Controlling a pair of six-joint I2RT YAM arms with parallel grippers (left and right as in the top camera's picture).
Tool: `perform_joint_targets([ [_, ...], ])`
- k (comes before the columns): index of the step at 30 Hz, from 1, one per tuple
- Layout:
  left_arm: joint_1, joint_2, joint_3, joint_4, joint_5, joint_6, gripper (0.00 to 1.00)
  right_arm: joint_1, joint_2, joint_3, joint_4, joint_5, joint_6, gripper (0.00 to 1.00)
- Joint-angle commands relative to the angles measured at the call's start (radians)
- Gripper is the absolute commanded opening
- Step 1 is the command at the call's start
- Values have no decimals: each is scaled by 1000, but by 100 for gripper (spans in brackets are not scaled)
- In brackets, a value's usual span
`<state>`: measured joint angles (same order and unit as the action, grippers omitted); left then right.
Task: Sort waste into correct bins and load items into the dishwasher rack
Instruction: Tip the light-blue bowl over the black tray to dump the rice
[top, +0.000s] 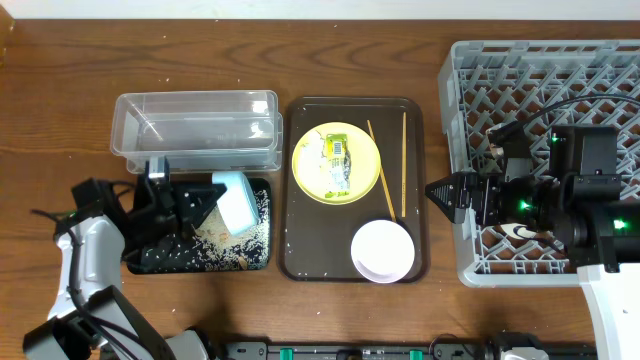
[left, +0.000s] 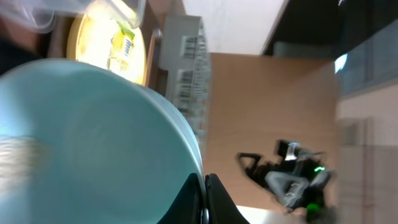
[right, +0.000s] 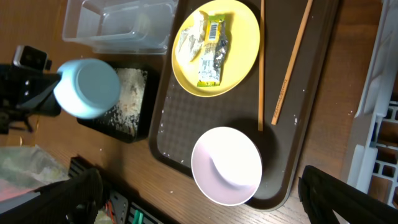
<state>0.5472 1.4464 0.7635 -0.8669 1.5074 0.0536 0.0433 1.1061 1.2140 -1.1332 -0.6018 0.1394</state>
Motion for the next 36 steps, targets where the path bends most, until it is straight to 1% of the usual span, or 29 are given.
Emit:
perform_joint_targets([
  [1, 10, 3, -13, -53, 47, 161, 6, 10, 0, -5, -3, 0, -24, 99],
  [2, 19, 4, -13, -23, -19, 163, 6, 10, 0, -5, -3, 0, -24, 99],
  [3, 31, 7, -13, 8, -97, 115, 6, 10, 0, -5, -2, 0, -24, 99],
  [4, 45, 14, -14, 1, -118, 49, 6, 10, 0, -5, -1, 0, -24, 99],
  [5, 50, 19, -16, -44, -57, 60, 6, 10, 0, -5, -1, 0, -24, 99],
  [6, 47, 18, -19, -90, 42, 130, 6, 10, 0, -5, -4, 0, -24, 99],
  [7, 44, 16, -18, -121, 63, 191, 6, 10, 0, -5, -6, 0, -25, 99],
  [8, 47, 15, -17, -79, 40, 217, 6, 10, 0, -5, -7, 0, -25, 99],
  [9, 51, 18, -17, -41, -33, 178, 6, 10, 0, -5, -6, 0, -25, 99],
  [10, 55, 21, -18, -39, -80, 103, 6, 10, 0, -5, -5, 0, -24, 99],
  [11, 54, 24, -19, -82, -50, 91, 6, 10, 0, -5, -4, -1, -24, 99],
  [12, 45, 23, -21, -128, 14, 166, 6, 10, 0, -5, -5, 0, -24, 99],
  [13, 36, 23, -21, -142, 57, 248, 6, 10, 0, -5, -7, 0, -25, 99],
  [14, 33, 24, -19, -127, 32, 263, 6, 10, 0, -5, -8, 0, -25, 99],
  [15, 33, 24, -19, -112, -35, 221, 6, 10, 0, -5, -6, 0, -24, 99],
  [16, 29, 20, -19, -142, -96, 188, 6, 10, 0, -5, -5, -1, -24, 99],
  [19, -13, -11, -18, -230, -177, 244, 6, 10, 0, -5, -3, 0, -25, 99],
  [21, -54, -56, -13, -243, -274, 225, 6, 10, 0, -5, 2, 0, -25, 99],
  [24, -123, -148, 3, -233, -407, 120, 6, 10, 0, -5, 16, 0, -24, 99],
  [27, -217, -259, 6, -172, -567, -40, 6, 10, 0, -5, 35, 3, -24, 99],
  [29, -316, -337, 5, -128, -726, -153, 6, 10, 0, -5, 45, 11, -24, 99],
  [31, -417, -389, 5, -91, -835, -241, 6, 10, 0, -5, 47, 11, -24, 99],
  [33, -531, -423, 3, -43, -910, -322, 6, 10, 0, -5, 44, 11, -24, 99],
  [36, -708, -427, -3, 60, -1001, -430, 6, 10, 0, -5, 42, 11, -24, 99],
])
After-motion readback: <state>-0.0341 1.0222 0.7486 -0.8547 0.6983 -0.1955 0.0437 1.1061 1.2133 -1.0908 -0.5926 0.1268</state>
